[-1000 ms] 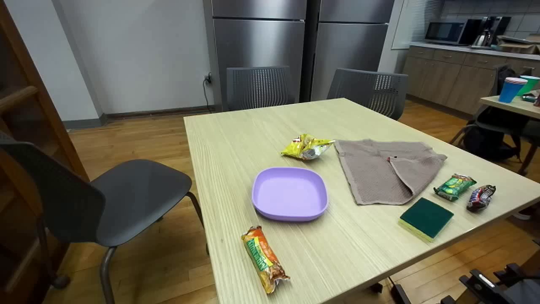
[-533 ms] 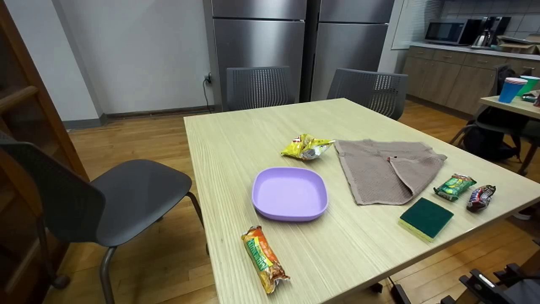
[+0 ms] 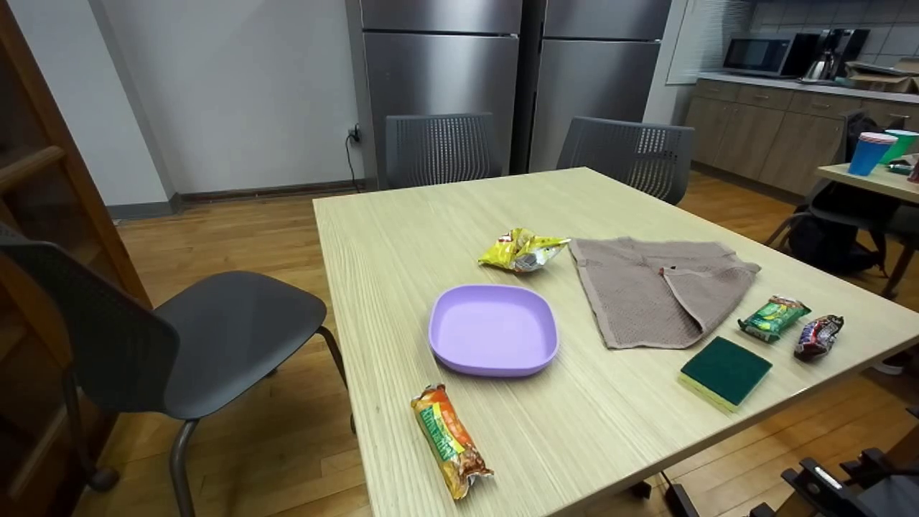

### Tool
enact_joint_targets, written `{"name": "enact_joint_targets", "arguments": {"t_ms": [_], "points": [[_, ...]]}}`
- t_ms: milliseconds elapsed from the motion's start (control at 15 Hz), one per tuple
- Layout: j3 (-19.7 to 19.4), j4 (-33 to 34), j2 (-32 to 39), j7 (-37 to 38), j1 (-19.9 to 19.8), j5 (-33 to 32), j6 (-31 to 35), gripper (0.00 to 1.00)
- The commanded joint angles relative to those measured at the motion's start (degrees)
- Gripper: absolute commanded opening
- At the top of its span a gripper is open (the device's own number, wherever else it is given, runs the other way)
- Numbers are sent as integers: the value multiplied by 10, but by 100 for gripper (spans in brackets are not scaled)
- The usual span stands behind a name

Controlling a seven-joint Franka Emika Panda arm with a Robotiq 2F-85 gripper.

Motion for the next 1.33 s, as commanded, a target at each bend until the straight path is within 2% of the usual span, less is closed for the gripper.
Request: {"name": "enact_joint_targets", "arguments": {"t_ms": [0, 733, 1267], "points": [[37, -6, 12, 26, 19, 17, 34, 100], [104, -13, 95, 86, 68, 39, 138, 100], [121, -8, 174, 105, 99, 44, 173, 100]]}}
